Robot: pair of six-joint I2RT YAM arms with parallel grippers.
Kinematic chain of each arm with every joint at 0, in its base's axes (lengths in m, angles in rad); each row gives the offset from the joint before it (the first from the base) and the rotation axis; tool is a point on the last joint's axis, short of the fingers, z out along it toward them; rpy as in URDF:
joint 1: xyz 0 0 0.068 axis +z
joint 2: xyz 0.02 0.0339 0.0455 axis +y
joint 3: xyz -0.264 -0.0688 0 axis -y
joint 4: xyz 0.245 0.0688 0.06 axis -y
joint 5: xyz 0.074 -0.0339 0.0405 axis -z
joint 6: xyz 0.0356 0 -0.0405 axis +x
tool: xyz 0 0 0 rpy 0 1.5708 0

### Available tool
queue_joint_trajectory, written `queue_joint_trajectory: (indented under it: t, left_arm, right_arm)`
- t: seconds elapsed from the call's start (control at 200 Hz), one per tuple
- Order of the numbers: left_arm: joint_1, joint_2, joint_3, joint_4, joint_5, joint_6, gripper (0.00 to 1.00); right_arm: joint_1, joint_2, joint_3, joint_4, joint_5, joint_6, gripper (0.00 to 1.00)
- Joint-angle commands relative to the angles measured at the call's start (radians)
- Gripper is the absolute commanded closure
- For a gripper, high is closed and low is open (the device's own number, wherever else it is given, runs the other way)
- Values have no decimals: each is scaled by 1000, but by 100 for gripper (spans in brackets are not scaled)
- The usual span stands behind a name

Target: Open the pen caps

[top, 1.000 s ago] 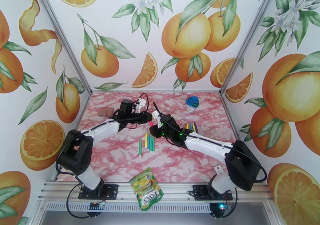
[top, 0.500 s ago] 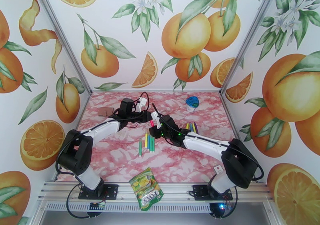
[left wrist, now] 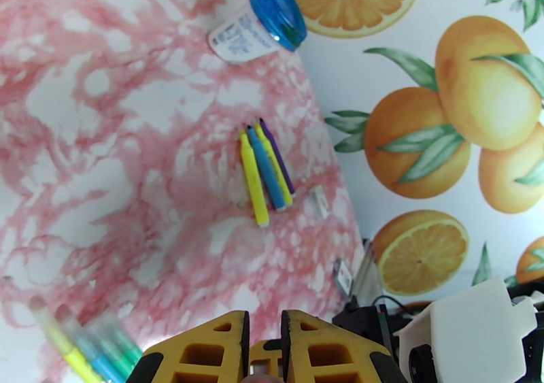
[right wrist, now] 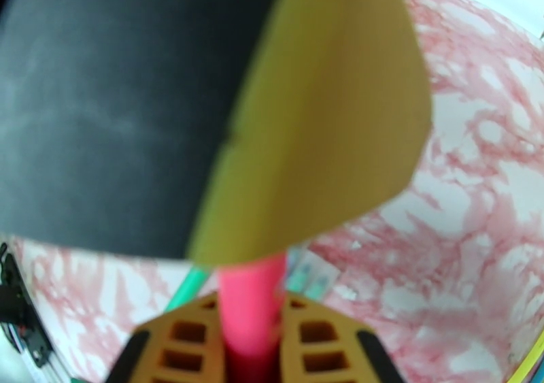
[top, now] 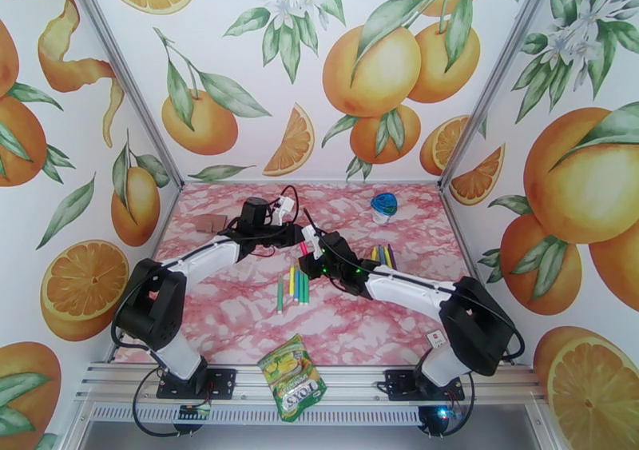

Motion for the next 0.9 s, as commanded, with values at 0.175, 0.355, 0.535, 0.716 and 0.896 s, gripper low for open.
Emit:
queue_joint_trajectory:
  t: [0.175,0.355,0.535,0.716,0.896]
  left_arm:
    - [60,24,65,-14,-191,-63,100]
    - [76,35,68,25,-219,-109,100]
    - [92,38,72,53,-243,-141,100]
    - [112,43,99,51,-240,-149,100]
    - [128,50,127,44,-228,-152,100]
  right_arm:
    - [12,-32,-60,29,-16,-38,96]
    - [12,-26,-75,43,-14,-37,98]
    - [14,-22,-88,57,-18,-40,99]
    - [16,-22,-101,67,-18,-44,100]
    - [17,-40,-118,82,0,-48,100]
